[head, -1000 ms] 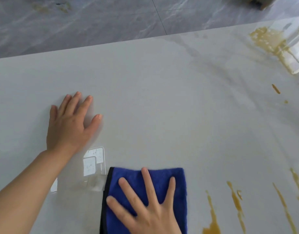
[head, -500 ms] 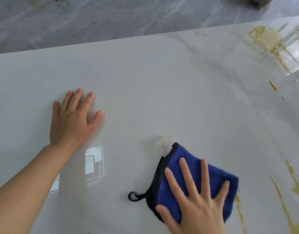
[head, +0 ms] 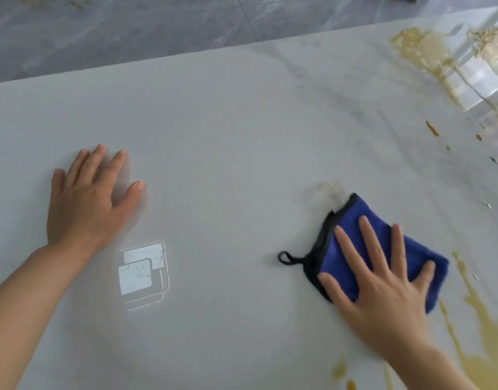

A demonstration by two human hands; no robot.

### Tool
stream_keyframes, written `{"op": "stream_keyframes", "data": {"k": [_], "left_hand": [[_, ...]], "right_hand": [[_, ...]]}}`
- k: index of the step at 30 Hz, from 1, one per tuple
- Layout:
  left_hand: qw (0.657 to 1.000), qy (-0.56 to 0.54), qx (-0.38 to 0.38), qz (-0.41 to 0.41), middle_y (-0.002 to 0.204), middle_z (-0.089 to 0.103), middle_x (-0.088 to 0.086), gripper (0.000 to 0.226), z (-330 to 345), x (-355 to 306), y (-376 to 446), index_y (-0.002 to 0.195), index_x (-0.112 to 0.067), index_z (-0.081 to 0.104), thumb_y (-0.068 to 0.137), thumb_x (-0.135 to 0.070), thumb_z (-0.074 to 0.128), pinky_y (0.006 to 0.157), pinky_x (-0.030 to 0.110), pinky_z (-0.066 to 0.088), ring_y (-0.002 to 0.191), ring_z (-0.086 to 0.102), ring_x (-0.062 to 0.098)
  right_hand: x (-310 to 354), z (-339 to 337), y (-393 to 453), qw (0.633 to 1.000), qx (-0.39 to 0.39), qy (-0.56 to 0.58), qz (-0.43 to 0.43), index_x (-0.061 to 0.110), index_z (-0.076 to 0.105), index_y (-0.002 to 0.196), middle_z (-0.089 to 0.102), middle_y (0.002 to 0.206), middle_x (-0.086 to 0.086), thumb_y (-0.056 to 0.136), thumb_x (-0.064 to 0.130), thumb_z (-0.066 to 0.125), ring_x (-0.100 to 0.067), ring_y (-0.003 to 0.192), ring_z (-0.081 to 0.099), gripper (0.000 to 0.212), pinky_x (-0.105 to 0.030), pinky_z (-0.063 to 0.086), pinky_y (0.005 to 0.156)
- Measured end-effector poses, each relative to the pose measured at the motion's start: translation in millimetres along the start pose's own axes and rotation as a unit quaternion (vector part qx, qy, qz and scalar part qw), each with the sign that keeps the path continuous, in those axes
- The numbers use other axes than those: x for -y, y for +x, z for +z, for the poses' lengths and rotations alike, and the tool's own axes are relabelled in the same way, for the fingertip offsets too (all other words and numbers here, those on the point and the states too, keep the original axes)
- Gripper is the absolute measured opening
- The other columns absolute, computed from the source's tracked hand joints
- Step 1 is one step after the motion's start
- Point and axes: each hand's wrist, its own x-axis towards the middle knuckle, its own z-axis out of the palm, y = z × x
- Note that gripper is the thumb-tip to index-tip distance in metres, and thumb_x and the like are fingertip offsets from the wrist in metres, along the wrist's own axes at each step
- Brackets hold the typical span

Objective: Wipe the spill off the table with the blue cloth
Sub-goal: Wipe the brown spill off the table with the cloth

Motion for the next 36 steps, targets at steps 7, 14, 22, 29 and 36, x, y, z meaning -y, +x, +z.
{"op": "stream_keyframes", "data": {"k": [7, 14, 22, 29, 36], "left_hand": [[1.0, 0.008, -0.021, 0.014, 0.151, 0.031, 0.011, 0.07, 10.0, 10.8, 6.0, 0.137, -0.025, 0.039, 0.079, -0.063, 0.025, 0.111, 0.053, 0.017, 0.14, 0.024, 0.029], [1.0, -0.011, -0.015, 0.017, 0.152, 0.028, 0.01, 0.069, 17.8, 23.0, 11.1, 0.137, -0.029, 0.036, 0.079, -0.065, 0.025, 0.116, 0.049, 0.015, 0.142, 0.019, 0.027], [0.999, 0.005, -0.033, 0.032, 0.149, 0.034, 0.013, 0.067, 17.3, 21.6, 8.9, 0.135, -0.024, 0.04, 0.081, -0.063, 0.029, 0.111, 0.053, 0.021, 0.138, 0.027, 0.03], [0.999, -0.007, -0.029, 0.015, 0.151, 0.033, 0.01, 0.072, 4.1, 5.4, 3.4, 0.136, -0.023, 0.042, 0.078, -0.063, 0.028, 0.112, 0.049, 0.017, 0.141, 0.024, 0.028], [0.998, -0.043, -0.032, 0.028, 0.146, 0.04, 0.014, 0.074, -6.0, -2.5, -2.7, 0.131, -0.012, 0.049, 0.077, -0.059, 0.032, 0.113, 0.048, 0.02, 0.139, 0.029, 0.03]], "right_hand": [[5.6, 8.9, -23.2, 0.995, 0.03, 0.007, -0.098, 0.039, 0.039, 0.135, 0.038, 0.149, 0.0, 0.082, 0.076, 0.013, -0.041, 0.14, 0.022, 0.069, -0.081, 0.024, 0.089], [-81.1, -13.5, 82.9, 0.996, -0.012, 0.035, 0.081, 0.059, 0.0, 0.138, -0.008, 0.157, 0.021, 0.07, 0.086, 0.007, -0.018, 0.145, -0.018, 0.074, -0.072, -0.001, 0.108], [-104.0, -4.2, 31.3, 0.988, 0.014, 0.047, 0.148, 0.054, -0.002, 0.142, -0.008, 0.158, 0.016, 0.066, 0.084, 0.002, -0.018, 0.145, -0.019, 0.081, -0.071, 0.0, 0.108], [-101.5, -2.6, 29.7, 0.986, 0.002, 0.049, 0.158, 0.055, -0.002, 0.141, -0.005, 0.159, 0.016, 0.063, 0.086, -0.002, -0.015, 0.144, -0.018, 0.084, -0.071, 0.002, 0.108], [-102.3, -2.7, 29.1, 0.985, 0.009, 0.054, 0.161, 0.055, -0.002, 0.141, -0.003, 0.159, 0.016, 0.07, 0.083, 0.005, -0.015, 0.144, -0.018, 0.077, -0.071, 0.001, 0.107]]}}
